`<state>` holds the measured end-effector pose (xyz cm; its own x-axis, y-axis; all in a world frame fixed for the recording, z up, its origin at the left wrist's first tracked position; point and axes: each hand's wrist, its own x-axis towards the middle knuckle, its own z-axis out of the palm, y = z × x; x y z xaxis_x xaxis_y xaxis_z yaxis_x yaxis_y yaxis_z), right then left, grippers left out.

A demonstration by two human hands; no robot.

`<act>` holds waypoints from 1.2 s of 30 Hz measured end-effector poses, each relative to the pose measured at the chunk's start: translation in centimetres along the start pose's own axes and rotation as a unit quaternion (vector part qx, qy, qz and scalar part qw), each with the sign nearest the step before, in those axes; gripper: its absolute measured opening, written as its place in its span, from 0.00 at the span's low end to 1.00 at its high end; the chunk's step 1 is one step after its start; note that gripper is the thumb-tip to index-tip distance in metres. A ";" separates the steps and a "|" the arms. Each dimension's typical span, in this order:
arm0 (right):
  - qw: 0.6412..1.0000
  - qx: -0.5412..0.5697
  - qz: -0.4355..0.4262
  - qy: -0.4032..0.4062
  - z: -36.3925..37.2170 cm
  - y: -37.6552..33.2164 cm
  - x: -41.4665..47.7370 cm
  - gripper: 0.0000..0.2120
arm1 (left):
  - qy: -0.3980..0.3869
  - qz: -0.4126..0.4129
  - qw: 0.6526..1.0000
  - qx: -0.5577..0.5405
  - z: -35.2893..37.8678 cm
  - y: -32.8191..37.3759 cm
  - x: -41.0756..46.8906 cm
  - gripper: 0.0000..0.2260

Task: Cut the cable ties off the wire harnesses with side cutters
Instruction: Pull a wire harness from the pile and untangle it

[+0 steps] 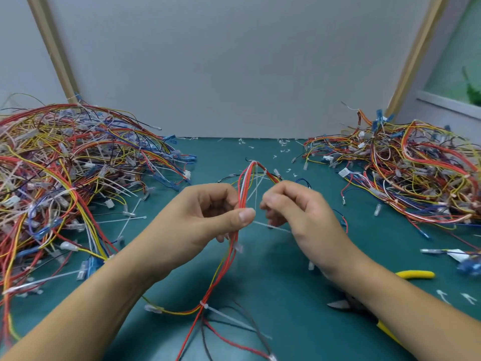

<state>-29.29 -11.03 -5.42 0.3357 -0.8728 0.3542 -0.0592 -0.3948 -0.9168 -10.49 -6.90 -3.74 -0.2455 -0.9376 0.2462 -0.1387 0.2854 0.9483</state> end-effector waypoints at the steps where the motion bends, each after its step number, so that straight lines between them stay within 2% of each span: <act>1: 1.000 0.017 0.016 0.019 0.1 0.0 0.1 0.15 | -0.016 0.003 1.000 -0.009 0.2 0.1 -0.1 0.12; 5: 0.992 0.035 0.050 0.109 0.2 0.1 0.3 0.05 | -0.098 0.005 0.995 -0.033 1.1 0.1 -0.5 0.08; 7: 0.988 0.041 0.063 0.133 0.0 0.2 0.5 0.05 | -0.133 0.008 0.991 -0.028 1.1 0.0 -0.6 0.09; 10: 0.991 0.073 0.083 0.080 0.0 0.2 0.4 0.09 | -0.170 -0.002 0.985 -0.023 1.1 -0.2 -0.6 0.09; 14: 0.979 0.160 0.107 0.063 -0.3 -0.2 0.5 0.05 | -0.184 -0.032 0.982 0.010 1.0 -0.4 -0.6 0.07; 16: 0.973 0.190 0.117 0.058 -0.5 -0.3 0.6 0.05 | -0.168 -0.036 0.985 0.029 0.8 0.0 -0.6 0.11; 18: 0.975 0.188 0.112 0.045 -0.5 -0.3 0.6 0.06 | -0.087 -0.025 0.995 0.034 0.5 0.4 -0.4 0.16; 20: 0.987 0.134 0.084 0.026 -0.3 -0.3 0.5 0.08 | 0.033 -0.030 0.999 -0.004 0.2 0.3 0.1 0.19; 22: 0.999 0.029 0.033 -0.012 0.0 -0.2 0.1 0.09 | 0.092 -0.057 0.994 -0.032 0.2 0.2 0.4 0.21; 25: 0.993 -0.093 -0.025 -0.063 0.3 -0.2 -0.6 0.07 | 0.031 -0.104 0.994 -0.007 0.4 -0.4 0.2 0.23; 28: 0.989 -0.120 -0.051 -0.066 0.2 -0.3 -0.7 0.06 | 0.002 -0.095 0.995 -0.024 0.4 -0.6 0.0 0.16; 32: 0.993 -0.100 -0.053 0.014 0.4 -0.5 -0.7 0.02 | 0.029 -0.070 0.995 -0.071 -0.1 -0.9 0.1 0.11; 36: 0.966 -0.174 -0.156 0.110 0.3 -1.1 -0.9 0.05 | 0.044 -0.059 0.992 -0.106 -0.1 -0.8 0.1 0.12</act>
<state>-29.25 -9.75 -4.82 0.1824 -0.7208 0.6687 -0.3137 -0.6873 -0.6552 -10.27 -7.30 -4.47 -0.1535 -0.9785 0.1379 0.0445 0.1326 0.9902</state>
